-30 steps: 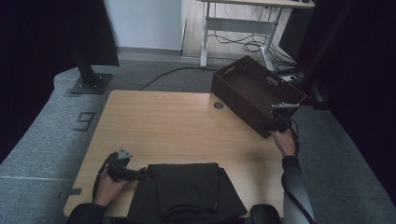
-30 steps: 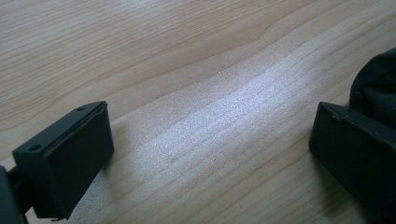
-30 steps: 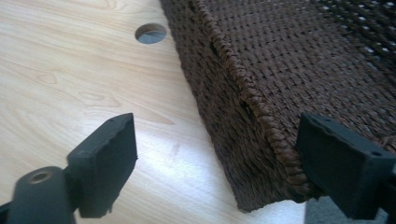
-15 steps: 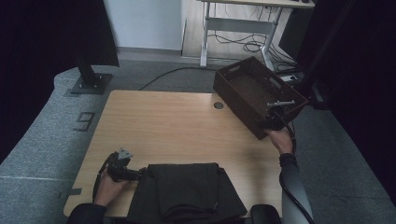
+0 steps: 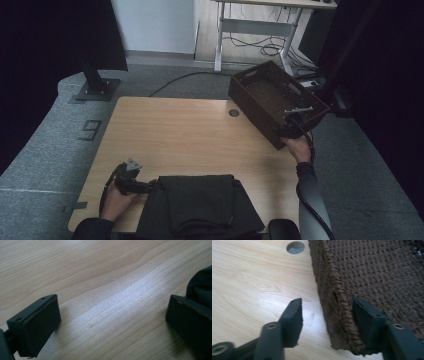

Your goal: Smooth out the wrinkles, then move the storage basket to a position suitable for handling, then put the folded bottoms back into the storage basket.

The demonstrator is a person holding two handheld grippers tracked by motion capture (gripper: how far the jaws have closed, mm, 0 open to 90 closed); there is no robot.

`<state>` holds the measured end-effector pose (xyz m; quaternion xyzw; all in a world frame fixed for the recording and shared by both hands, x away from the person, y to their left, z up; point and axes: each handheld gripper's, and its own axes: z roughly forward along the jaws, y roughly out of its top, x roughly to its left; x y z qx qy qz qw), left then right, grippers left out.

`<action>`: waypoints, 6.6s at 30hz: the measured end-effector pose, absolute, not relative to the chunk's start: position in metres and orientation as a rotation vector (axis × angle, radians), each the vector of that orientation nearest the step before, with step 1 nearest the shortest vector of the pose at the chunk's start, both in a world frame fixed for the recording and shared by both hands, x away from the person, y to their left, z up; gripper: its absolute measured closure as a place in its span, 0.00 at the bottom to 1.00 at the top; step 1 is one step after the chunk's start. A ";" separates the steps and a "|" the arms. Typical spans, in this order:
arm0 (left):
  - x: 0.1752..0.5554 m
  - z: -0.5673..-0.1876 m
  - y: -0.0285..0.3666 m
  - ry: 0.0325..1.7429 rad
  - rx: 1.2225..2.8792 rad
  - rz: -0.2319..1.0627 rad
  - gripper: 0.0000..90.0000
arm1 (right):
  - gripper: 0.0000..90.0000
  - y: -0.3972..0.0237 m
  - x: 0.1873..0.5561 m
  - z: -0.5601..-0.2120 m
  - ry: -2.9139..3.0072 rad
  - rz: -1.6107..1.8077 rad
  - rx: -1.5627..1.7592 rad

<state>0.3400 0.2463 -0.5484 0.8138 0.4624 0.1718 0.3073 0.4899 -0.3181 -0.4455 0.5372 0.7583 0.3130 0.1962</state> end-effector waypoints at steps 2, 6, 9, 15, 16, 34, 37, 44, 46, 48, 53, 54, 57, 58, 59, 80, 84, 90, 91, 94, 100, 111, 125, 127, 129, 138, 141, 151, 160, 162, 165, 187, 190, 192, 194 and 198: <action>0.340 -0.548 0.246 1.223 2.152 0.454 0.00 | 0.38 -0.317 0.489 -0.446 2.146 0.895 1.496; 0.340 -0.548 0.246 1.223 2.152 0.454 0.00 | 0.40 -0.313 0.486 -0.445 2.175 0.924 1.490; 0.340 -0.548 0.246 1.223 2.152 0.454 0.00 | 0.54 -0.310 0.483 -0.444 2.184 0.930 1.486; 0.340 -0.548 0.246 1.223 2.152 0.455 0.00 | 0.78 -0.303 0.478 -0.446 2.182 0.960 1.471; 0.340 -0.548 0.246 1.223 2.152 0.454 0.00 | 0.81 -0.302 0.478 -0.446 2.178 0.959 1.470; 0.340 -0.548 0.246 1.223 2.153 0.454 0.00 | 0.87 -0.276 0.462 -0.450 2.165 0.985 1.419; 0.340 -0.548 0.246 1.223 2.152 0.455 0.00 | 0.87 -0.273 0.459 -0.450 2.166 0.976 1.412; 0.340 -0.548 0.246 1.225 2.151 0.454 0.00 | 0.88 -0.272 0.450 -0.450 2.174 0.975 1.402; 0.340 -0.548 0.246 1.225 2.152 0.454 0.00 | 0.88 -0.273 0.447 -0.450 2.179 0.981 1.396; 0.340 -0.548 0.246 1.225 2.152 0.454 0.00 | 0.88 -0.272 0.445 -0.450 2.183 0.984 1.390; 0.340 -0.548 0.246 1.225 2.151 0.454 0.00 | 0.87 -0.265 0.439 -0.450 2.200 0.994 1.374; 0.340 -0.548 0.246 1.225 2.151 0.454 0.00 | 0.87 -0.264 0.438 -0.450 2.204 0.999 1.372; 0.340 -0.548 0.245 1.225 2.151 0.454 0.00 | 0.86 -0.259 0.436 -0.450 2.210 1.003 1.364; 0.340 -0.548 0.245 1.225 2.152 0.454 0.00 | 0.86 -0.258 0.436 -0.450 2.212 1.003 1.362; 0.340 -0.548 0.245 1.225 2.152 0.454 0.00 | 0.86 -0.257 0.435 -0.450 2.213 1.003 1.362; 0.339 -0.548 0.245 1.226 2.152 0.455 0.00 | 0.85 -0.223 0.416 -0.451 2.262 0.994 1.283; 0.339 -0.548 0.245 1.226 2.152 0.455 0.00 | 0.84 -0.216 0.415 -0.451 2.273 0.996 1.266; 0.339 -0.548 0.245 1.226 2.152 0.455 0.00 | 0.83 -0.202 0.416 -0.451 2.295 1.008 1.245; 0.339 -0.548 0.245 1.226 2.152 0.455 0.00 | 0.83 -0.200 0.416 -0.451 2.299 1.012 1.243; 0.339 -0.548 0.245 1.226 2.152 0.455 0.00 | 0.83 -0.191 0.417 -0.451 2.312 1.015 1.227; 0.339 -0.548 0.245 1.226 2.152 0.455 0.00 | 0.82 -0.178 0.419 -0.451 2.331 1.028 1.206; 0.339 -0.548 0.245 1.226 2.151 0.455 0.00 | 0.82 -0.161 0.418 -0.451 2.371 1.062 1.161; 0.339 -0.548 0.245 1.227 2.152 0.453 0.00 | 0.59 -0.190 0.408 -0.442 2.343 1.064 1.170; 0.339 -0.548 0.245 1.226 2.153 0.454 0.00 | 0.51 -0.197 0.405 -0.437 2.311 1.084 1.184; 0.339 -0.548 0.245 1.226 2.152 0.454 0.00 | 0.47 -0.202 0.404 -0.434 2.300 1.086 1.194; 0.339 -0.548 0.245 1.226 2.153 0.457 0.00 | 0.37 -0.214 0.402 -0.422 2.194 1.092 1.256; 0.339 -0.548 0.245 1.226 2.152 0.454 0.00 | 0.31 -0.215 0.403 -0.424 2.174 1.025 1.289; 0.339 -0.548 0.244 1.227 2.151 0.455 0.00 | 0.28 -0.214 0.395 -0.436 2.080 0.918 1.305; 0.339 -0.548 0.244 1.225 2.154 0.455 0.00 | 0.27 -0.228 0.386 -0.437 2.039 0.902 1.310; 0.339 -0.548 0.244 1.225 2.154 0.454 0.00 | 0.27 -0.231 0.385 -0.437 2.032 0.881 1.314; 0.339 -0.548 0.244 1.226 2.151 0.455 0.00 | 0.25 -0.238 0.386 -0.438 2.018 0.856 1.335; 0.339 -0.548 0.244 1.226 2.152 0.455 0.00 | 0.28 -0.293 0.396 -0.451 1.934 0.867 1.634; 0.339 -0.548 0.244 1.226 2.152 0.455 0.00 | 0.32 -0.296 0.397 -0.452 1.944 0.863 1.653; 0.339 -0.548 0.244 1.226 2.152 0.455 0.00 | 0.34 -0.295 0.396 -0.451 1.945 0.832 1.653; 0.339 -0.548 0.244 1.226 2.152 0.455 0.00 | 0.35 -0.295 0.396 -0.451 1.949 0.802 1.648; 0.339 -0.548 0.244 1.226 2.152 0.455 0.00 | 0.38 -0.295 0.395 -0.450 1.950 0.783 1.641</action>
